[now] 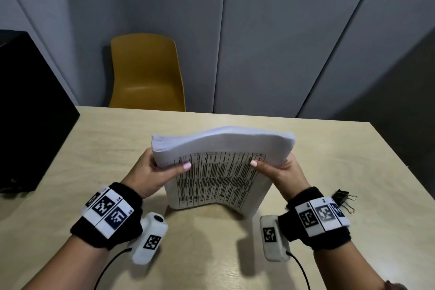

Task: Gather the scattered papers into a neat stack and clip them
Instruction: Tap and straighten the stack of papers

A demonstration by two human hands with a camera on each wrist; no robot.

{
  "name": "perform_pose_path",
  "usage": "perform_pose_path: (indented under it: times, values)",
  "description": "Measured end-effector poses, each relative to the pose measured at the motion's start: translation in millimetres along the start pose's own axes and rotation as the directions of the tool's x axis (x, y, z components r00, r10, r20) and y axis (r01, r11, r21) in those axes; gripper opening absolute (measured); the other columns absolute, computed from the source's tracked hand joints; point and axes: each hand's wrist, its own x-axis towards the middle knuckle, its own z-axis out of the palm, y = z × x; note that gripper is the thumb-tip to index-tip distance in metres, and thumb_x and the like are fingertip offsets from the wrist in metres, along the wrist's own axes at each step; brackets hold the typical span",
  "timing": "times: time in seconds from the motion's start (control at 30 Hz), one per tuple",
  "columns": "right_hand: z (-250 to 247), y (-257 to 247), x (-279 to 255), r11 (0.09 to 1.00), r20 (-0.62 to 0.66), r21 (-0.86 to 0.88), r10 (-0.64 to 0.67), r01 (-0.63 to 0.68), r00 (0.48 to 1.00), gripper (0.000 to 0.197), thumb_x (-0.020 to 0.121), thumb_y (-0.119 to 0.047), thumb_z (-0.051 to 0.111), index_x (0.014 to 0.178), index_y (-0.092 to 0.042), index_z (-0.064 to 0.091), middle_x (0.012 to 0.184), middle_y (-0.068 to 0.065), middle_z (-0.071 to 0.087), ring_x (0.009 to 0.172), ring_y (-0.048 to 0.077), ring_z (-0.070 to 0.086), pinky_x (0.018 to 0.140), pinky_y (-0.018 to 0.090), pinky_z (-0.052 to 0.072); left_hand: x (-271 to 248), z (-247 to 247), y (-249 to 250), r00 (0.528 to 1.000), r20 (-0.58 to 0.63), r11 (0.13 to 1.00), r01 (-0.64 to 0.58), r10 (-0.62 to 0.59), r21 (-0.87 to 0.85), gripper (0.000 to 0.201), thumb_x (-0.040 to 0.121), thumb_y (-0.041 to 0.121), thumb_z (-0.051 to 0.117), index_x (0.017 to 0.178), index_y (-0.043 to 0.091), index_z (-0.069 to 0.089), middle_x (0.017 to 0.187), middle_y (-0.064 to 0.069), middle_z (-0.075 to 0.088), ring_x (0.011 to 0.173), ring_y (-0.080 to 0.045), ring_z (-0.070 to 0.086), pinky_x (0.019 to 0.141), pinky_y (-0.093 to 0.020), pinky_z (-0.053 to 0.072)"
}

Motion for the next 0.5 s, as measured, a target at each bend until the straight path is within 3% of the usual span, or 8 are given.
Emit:
perform_pose_path:
  times: [0.07, 0.2, 0.3, 0.37, 0.43, 0.5]
  values:
    - [1, 15, -5, 0.998, 0.021, -0.039, 0.054, -0.053, 0.998, 0.034, 0.073, 0.014, 0.065, 0.071, -0.018, 0.075, 0.074, -0.007, 0.075, 0.073, 0.007, 0.07, 0.067, 0.021, 0.055, -5, 3, -8, 0.998, 0.026, 0.997, 0.059, -0.058, -0.042, 0.096, 0.023, 0.059, 0.086, 0.104, 0.013, 0.064, 0.094, -0.001, 0.075, 0.094, -0.013, 0.069, 0.086, -0.033, 0.055]
    - [5, 28, -7, 0.995, -0.035, -0.046, 0.082, -0.083, 0.996, 0.037, 0.071, 0.017, 0.066, 0.067, -0.019, 0.074, 0.071, -0.007, 0.075, 0.07, 0.005, 0.069, 0.067, 0.02, 0.056, -6, 9, -9, 0.999, 0.004, 0.997, 0.045, -0.045, -0.063, 0.084, 0.024, 0.062, 0.084, 0.097, 0.025, 0.064, 0.088, 0.015, 0.075, 0.088, 0.0, 0.067, 0.081, -0.019, 0.054]
    - [0, 28, -7, 0.998, -0.041, -0.048, 0.041, -0.043, 0.998, 0.034, 0.071, 0.017, 0.066, 0.07, -0.016, 0.073, 0.071, -0.006, 0.075, 0.07, 0.007, 0.069, 0.069, 0.023, 0.057, -5, 7, -13, 0.998, -0.015, 0.997, 0.055, -0.056, -0.061, 0.086, 0.027, 0.059, 0.086, 0.101, 0.019, 0.066, 0.093, 0.003, 0.075, 0.093, -0.01, 0.068, 0.082, -0.027, 0.054]
    - [0, 34, -10, 0.996, -0.028, -0.064, 0.055, -0.056, 0.998, 0.04, 0.071, 0.016, 0.066, 0.069, -0.022, 0.076, 0.072, -0.008, 0.075, 0.072, 0.006, 0.069, 0.072, 0.024, 0.057, -9, 9, -22, 0.995, -0.014, 0.993, 0.093, -0.094, -0.073, 0.091, 0.021, 0.058, 0.087, 0.1, 0.016, 0.066, 0.09, 0.004, 0.076, 0.091, -0.01, 0.069, 0.081, -0.029, 0.056]
    - [3, 40, -15, 0.991, -0.029, -0.112, 0.07, -0.073, 0.997, 0.05, 0.07, 0.015, 0.068, 0.072, -0.034, 0.076, 0.073, -0.013, 0.074, 0.075, 0.003, 0.069, 0.075, 0.024, 0.057, -14, 14, -31, 0.991, -0.017, 0.988, 0.128, -0.13, -0.084, 0.093, 0.018, 0.058, 0.086, 0.098, 0.017, 0.066, 0.084, 0.013, 0.075, 0.084, -0.003, 0.069, 0.077, -0.022, 0.056]
    - [4, 40, -16, 0.992, -0.037, -0.102, 0.074, -0.078, 0.997, 0.047, 0.069, 0.016, 0.068, 0.07, -0.029, 0.076, 0.073, -0.013, 0.074, 0.074, 0.002, 0.069, 0.072, 0.022, 0.056, -15, 17, -31, 0.991, -0.03, 0.988, 0.131, -0.133, -0.08, 0.074, 0.032, 0.046, 0.089, 0.096, 0.019, 0.065, 0.081, 0.017, 0.074, 0.082, 0.001, 0.069, 0.076, -0.02, 0.055]
